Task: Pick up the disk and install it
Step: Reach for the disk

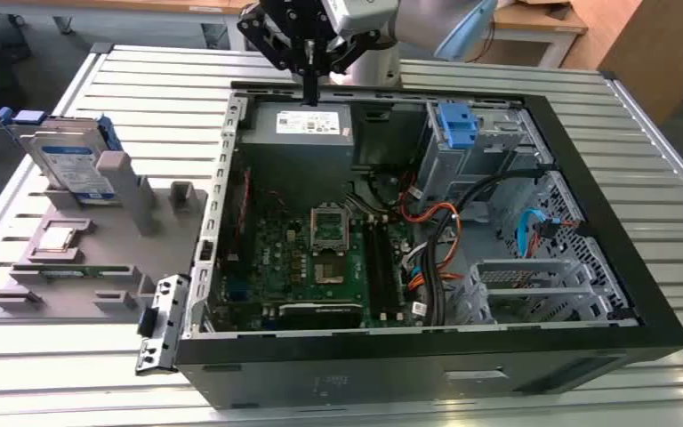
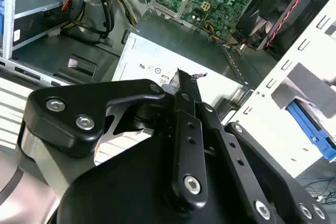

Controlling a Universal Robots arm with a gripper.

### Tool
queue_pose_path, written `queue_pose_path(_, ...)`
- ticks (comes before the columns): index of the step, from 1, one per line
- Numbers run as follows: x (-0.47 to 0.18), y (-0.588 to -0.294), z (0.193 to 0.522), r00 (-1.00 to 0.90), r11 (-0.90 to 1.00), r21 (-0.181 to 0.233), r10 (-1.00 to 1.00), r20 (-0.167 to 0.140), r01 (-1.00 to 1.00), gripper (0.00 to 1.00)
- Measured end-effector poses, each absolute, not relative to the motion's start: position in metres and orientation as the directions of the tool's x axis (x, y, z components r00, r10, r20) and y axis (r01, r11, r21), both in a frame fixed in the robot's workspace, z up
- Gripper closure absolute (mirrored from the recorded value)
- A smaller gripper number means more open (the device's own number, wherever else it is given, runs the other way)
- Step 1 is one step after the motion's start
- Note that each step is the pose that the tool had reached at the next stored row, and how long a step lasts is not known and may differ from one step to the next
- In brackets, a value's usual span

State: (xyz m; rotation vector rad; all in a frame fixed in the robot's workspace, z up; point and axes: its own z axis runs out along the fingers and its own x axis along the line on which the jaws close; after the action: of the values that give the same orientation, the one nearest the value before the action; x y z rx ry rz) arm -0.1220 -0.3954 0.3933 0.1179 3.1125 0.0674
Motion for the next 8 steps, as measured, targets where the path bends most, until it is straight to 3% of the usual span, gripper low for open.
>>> queue_pose_path(8, -0.1225, -0.3944, 0.3933, -0.997, 0.996, 0.044, 0.076, -0.024, 0.075, 0.89)
